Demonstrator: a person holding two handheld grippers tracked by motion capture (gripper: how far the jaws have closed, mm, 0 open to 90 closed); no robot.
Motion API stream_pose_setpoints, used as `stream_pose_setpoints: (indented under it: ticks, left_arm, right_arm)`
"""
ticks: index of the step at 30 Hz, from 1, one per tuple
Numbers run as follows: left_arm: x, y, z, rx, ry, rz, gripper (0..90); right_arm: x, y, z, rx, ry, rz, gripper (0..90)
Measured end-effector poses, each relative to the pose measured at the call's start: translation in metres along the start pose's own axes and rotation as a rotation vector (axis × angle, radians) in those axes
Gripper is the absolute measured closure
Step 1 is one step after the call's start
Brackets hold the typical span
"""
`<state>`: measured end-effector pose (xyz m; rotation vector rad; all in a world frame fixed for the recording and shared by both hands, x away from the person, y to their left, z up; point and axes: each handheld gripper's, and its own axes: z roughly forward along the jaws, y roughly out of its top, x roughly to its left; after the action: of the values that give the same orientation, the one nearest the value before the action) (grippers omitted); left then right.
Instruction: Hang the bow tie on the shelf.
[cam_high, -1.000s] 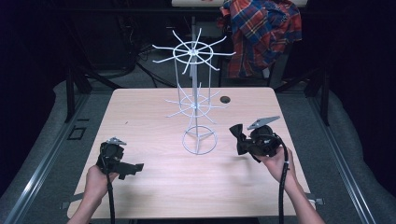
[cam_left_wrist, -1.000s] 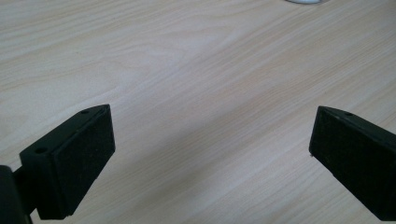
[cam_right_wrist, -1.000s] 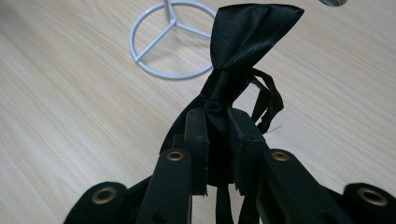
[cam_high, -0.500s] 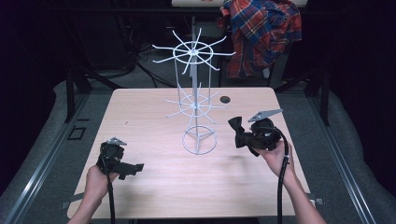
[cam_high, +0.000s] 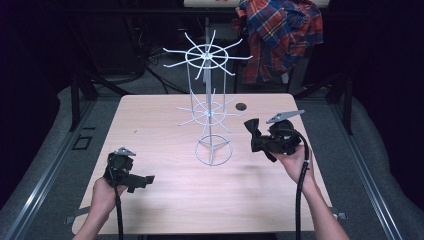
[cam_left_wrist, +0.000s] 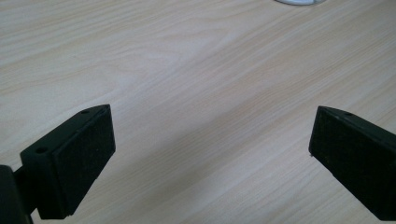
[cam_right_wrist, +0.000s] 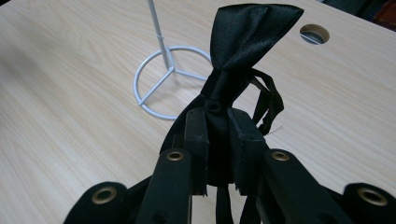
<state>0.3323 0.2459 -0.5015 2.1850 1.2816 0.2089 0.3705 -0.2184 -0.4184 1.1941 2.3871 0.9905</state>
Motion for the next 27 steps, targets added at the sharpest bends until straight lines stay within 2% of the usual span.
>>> stream_pose_setpoints:
  ticks: [15, 20, 27]
  left_arm:
    - [0.000, 0.000, 0.000, -0.001, -0.002, 0.001, 0.5]
    - [0.000, 0.000, 0.001, 0.002, -0.006, -0.001, 0.6]
    - [0.001, 0.000, 0.001, 0.003, -0.007, -0.001, 0.5]
  right_arm:
    - [-0.007, 0.016, 0.003, -0.026, 0.003, 0.024, 79.0]
    - [-0.012, 0.025, -0.002, -0.061, 0.003, 0.032, 79.0]
    - [-0.012, 0.032, -0.008, -0.093, 0.005, 0.036, 79.0]
